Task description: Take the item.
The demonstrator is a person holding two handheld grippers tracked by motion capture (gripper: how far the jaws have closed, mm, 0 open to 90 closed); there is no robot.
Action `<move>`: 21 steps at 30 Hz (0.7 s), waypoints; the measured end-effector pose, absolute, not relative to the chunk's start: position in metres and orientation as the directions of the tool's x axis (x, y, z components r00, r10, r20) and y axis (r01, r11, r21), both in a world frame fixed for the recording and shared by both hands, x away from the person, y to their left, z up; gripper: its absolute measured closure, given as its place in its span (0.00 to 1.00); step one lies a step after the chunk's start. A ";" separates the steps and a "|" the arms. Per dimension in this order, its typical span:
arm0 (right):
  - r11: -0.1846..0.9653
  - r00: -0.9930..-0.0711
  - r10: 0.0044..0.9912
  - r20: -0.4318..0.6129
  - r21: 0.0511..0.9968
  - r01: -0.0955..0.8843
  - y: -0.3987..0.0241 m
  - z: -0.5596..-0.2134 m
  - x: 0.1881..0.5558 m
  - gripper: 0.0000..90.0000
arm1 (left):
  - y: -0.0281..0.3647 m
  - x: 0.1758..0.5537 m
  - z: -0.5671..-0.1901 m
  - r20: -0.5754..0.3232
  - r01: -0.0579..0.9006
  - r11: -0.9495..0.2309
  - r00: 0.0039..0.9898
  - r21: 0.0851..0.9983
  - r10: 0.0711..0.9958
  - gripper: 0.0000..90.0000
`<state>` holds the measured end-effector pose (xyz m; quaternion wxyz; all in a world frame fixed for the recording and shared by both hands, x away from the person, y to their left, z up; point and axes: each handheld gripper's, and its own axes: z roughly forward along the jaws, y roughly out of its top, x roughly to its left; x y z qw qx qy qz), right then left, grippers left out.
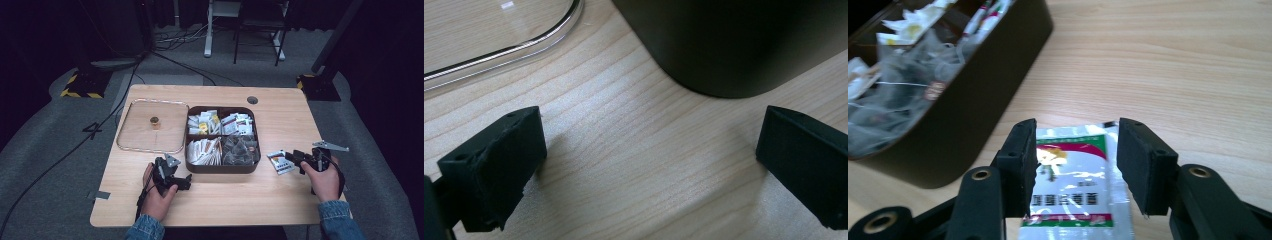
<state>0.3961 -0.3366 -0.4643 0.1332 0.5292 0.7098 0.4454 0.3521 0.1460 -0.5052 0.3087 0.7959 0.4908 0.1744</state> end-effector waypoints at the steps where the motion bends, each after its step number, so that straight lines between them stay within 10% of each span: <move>1: 0.048 -0.415 0.865 0.283 0.776 0.629 -0.335 -0.462 0.394 0.57 | 0.146 0.352 -0.505 -0.026 0.674 -0.328 0.458 0.662 0.889 0.00; 21: 0.189 -0.590 0.769 0.246 0.795 0.577 -0.299 -0.433 0.354 0.51 | 0.149 0.346 -0.505 -0.027 0.680 -0.311 0.438 0.664 0.899 0.00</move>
